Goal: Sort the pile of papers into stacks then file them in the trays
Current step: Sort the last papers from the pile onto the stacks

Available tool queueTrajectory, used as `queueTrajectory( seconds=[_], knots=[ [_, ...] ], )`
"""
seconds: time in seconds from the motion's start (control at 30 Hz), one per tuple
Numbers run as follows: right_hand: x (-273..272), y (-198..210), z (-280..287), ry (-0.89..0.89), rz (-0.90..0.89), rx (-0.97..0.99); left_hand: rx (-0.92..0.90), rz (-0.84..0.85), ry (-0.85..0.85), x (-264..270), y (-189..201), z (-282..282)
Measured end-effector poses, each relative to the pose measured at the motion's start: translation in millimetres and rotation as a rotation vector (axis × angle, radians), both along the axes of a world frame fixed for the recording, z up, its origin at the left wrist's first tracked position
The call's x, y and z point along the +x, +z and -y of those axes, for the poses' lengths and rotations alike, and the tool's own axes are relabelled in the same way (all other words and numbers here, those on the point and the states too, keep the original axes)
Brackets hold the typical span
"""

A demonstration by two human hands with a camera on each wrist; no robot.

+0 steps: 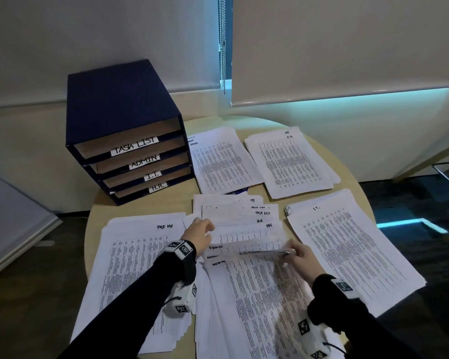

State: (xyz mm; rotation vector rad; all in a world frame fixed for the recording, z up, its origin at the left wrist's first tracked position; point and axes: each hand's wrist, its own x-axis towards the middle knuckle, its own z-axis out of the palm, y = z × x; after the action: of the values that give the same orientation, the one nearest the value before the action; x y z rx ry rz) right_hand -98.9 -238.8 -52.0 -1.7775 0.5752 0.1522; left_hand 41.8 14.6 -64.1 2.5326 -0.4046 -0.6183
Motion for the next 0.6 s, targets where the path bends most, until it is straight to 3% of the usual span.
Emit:
queueTrajectory(
  seconds=[0.13, 0.27, 0.33, 0.37, 0.5, 0.6],
  knots=[
    [-6.0, -1.7, 0.6, -0.043, 0.015, 0.030, -0.044, 0.018, 0.087, 1.4, 7.7, 4.7],
    [-1.8, 7.9, 4.6, -0.211, 0.064, 0.125, -0.493, -0.383, 0.396, -12.6, 37.3, 4.8],
    [7.3, 20.6, 8.2, -0.338, 0.116, 0.242, -0.681, -0.566, 0.450, -20.6, 59.5, 4.8],
    [12.9, 29.7, 9.9, -0.382, 0.145, 0.307, -0.720, -0.563, 0.425, -22.8, 67.9, 5.7],
    [37.1, 74.6, 10.1, -0.413, 0.249, 0.446, -0.673, -0.250, 0.263, -26.1, 88.1, 20.8],
    [45.3, 111.5, -0.1, -0.372, 0.338, 0.495, -0.844, 0.073, 0.312, -36.9, 107.9, 38.6]
  ],
)
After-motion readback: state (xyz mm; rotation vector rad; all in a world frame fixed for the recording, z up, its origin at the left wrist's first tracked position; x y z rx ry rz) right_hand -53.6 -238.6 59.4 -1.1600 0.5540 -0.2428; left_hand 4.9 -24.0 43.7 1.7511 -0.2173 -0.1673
